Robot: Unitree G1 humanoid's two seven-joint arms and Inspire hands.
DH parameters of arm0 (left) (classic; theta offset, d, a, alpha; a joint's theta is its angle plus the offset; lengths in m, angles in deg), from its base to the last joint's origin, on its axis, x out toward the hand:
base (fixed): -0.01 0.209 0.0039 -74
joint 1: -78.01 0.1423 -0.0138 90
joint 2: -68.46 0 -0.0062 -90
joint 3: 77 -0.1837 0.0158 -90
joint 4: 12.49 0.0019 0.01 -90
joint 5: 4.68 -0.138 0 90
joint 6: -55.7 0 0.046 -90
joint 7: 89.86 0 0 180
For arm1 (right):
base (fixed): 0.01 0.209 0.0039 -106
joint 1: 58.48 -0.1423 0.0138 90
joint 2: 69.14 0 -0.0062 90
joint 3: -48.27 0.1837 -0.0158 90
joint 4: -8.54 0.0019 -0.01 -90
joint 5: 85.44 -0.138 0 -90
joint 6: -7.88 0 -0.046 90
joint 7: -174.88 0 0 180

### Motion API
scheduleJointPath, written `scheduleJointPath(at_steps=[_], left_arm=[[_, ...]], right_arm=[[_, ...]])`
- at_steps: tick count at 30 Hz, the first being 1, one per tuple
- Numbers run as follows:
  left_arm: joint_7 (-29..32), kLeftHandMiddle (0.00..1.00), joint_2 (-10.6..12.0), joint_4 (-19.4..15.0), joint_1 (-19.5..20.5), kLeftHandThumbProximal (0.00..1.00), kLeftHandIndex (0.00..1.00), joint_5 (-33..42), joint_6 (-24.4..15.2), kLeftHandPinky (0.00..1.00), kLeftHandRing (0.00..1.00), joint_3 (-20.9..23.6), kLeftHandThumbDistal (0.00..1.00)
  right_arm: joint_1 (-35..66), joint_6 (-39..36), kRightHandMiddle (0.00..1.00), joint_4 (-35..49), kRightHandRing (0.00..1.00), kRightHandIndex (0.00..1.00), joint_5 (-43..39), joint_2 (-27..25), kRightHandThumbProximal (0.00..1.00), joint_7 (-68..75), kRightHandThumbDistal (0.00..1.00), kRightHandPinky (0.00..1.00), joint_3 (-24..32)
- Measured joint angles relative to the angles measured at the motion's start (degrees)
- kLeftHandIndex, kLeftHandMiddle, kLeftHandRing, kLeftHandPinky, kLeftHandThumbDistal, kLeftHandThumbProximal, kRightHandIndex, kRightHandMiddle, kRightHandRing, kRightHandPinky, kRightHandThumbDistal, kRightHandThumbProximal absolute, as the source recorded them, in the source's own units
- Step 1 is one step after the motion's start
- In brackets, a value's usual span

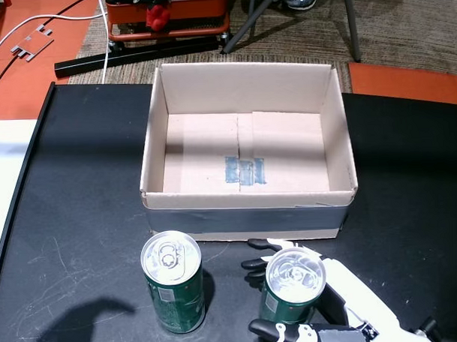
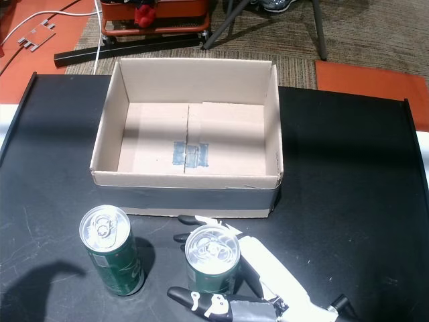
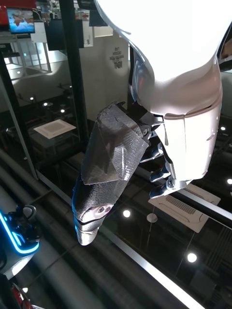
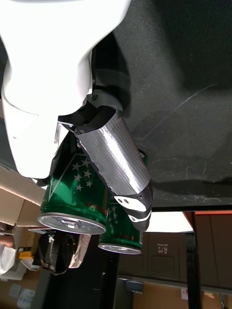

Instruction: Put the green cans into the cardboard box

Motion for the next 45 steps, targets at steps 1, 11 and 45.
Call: scheduleJointPath(at_steps=[1,11,45], left_arm=[[0.0,0.78,0.0,0.0,0.0,0.63,0.65,0.0,0.0,0.86,0.89,0.0,0.93],[0.0,0.77,0.0,0.0,0.3,0.59,0.65,0.1,0.5,0.85,0.88,0.0,0.93],[-0.2,0.74,0.1,-0.3,0.7,0.63,0.64,1.0,1.8,0.87,0.88,0.0,0.87]], right_arm=[[0.0,0.0,0.76,0.0,0.80,0.74,0.0,0.1,0.49,0.0,1.00,0.88,0.0],[-0.3,0.3,0.72,-0.9,0.77,0.69,-0.3,0.6,0.44,-0.2,1.00,0.83,0.3],[-2.5,-2.0,0.37,-5.2,0.40,0.37,-2.5,3.6,0.34,-1.7,1.00,0.40,3.5]])
